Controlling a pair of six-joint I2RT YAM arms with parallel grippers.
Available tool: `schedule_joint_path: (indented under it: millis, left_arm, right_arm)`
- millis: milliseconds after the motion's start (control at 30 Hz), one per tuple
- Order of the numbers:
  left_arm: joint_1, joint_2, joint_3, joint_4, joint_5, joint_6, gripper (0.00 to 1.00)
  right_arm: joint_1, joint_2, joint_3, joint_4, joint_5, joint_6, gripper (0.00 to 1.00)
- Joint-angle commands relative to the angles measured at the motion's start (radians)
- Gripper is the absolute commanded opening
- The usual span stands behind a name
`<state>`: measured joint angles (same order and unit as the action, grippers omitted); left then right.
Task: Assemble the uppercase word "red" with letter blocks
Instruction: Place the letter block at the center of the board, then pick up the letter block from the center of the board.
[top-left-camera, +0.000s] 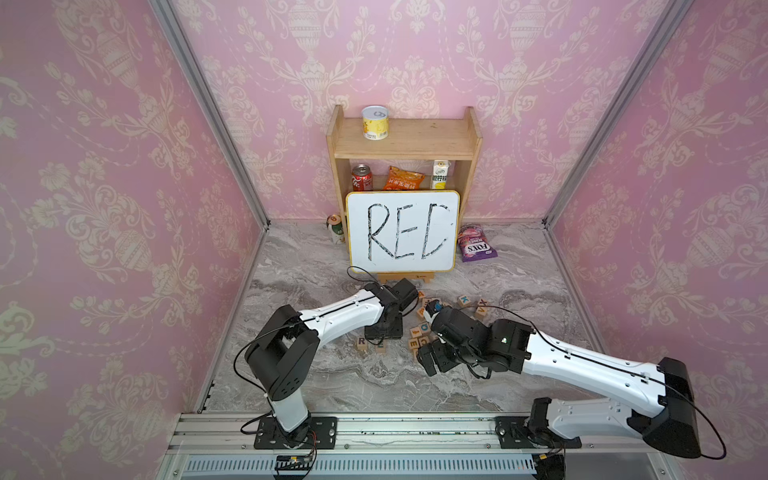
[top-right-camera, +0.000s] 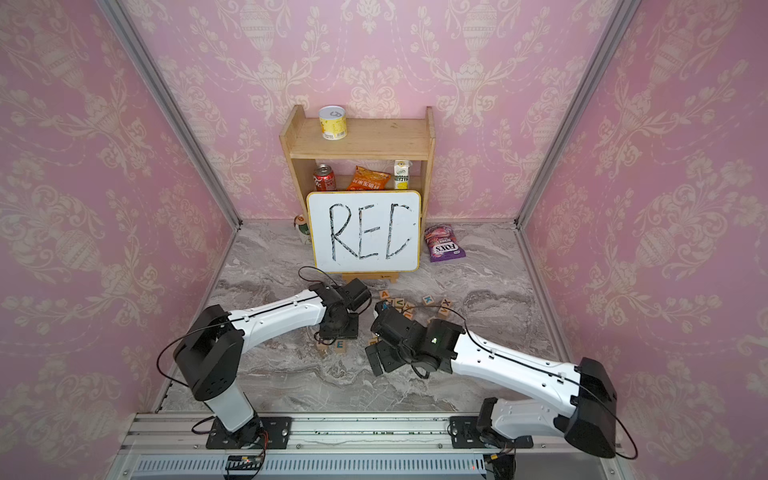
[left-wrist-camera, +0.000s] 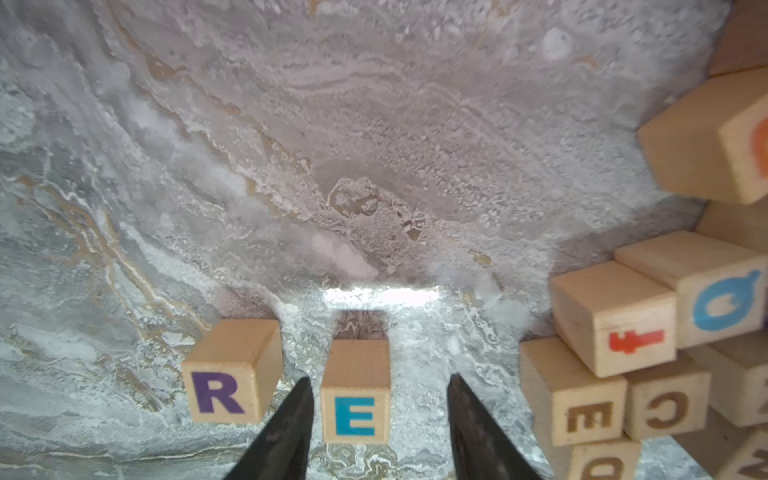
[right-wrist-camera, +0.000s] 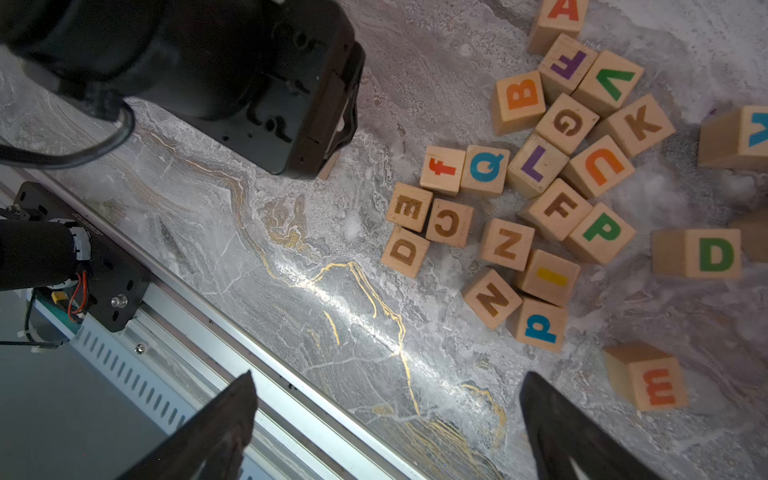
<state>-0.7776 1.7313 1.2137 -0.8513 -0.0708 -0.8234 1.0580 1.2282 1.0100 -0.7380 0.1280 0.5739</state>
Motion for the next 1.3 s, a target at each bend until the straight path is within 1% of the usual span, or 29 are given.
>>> schedule_joint_path:
  millis: [0,100,133,200,233,333,400,433,733,1000,1100,1267]
  left_arm:
    - [-0.009,-0.033,0.045,-0.046,-0.033,0.021,0.55]
    - [-0.009,-0.04,0.062,-0.051,-0.036,0.023,0.56]
    - [-0.009,-0.042,0.065,-0.051,-0.036,0.024,0.59]
    - [-0.009,-0.05,0.065,-0.043,-0.033,0.026,0.68]
    - [-0.009,-0.051,0.063,-0.039,-0.03,0.026,0.69]
    - [-0.009,-0.055,0.058,-0.026,-0.014,0.021,0.8]
    - [-0.011,-0.055,0.055,-0.02,-0.001,0.01,0.94]
    - [-0.01,-0.056,0.056,-0.016,0.008,0.006,0.98]
    - [-0.009,-0.071,0.034,0.027,0.061,-0.026,0.99]
    - [-0.011,-0.108,-0.018,0.104,0.114,0.005,0.99]
    - [-0.012,-0.129,-0.059,0.173,0.168,0.01,0.99]
    - [-0.012,-0.144,-0.131,0.327,0.305,0.022,0.99]
  right_arm:
    - [-0.007,0.004,0.002,-0.001,0.023,0.015,1.0]
    - [-0.021,0.004,0.003,-0.012,0.018,0.016,1.0]
    - [-0.026,0.004,0.004,-0.019,0.015,0.016,1.0]
    - [-0.039,0.002,0.007,-0.031,0.015,0.016,1.0]
    - [-0.045,0.0,0.007,-0.036,0.013,0.014,1.0]
    - [-0.065,-0.01,0.006,-0.053,0.009,0.011,1.0]
    - [-0.08,-0.022,0.003,-0.065,0.01,0.01,1.0]
    - [-0.088,-0.027,0.001,-0.071,0.009,0.011,1.0]
    - [-0.192,-0.05,-0.014,-0.115,-0.027,-0.019,1.0]
    - [-0.328,-0.011,-0.018,-0.136,-0.062,-0.044,1.0]
    - [-0.384,0.016,-0.016,-0.142,-0.067,-0.055,1.0]
    - [-0.462,0.074,-0.003,-0.143,-0.067,-0.082,1.0]
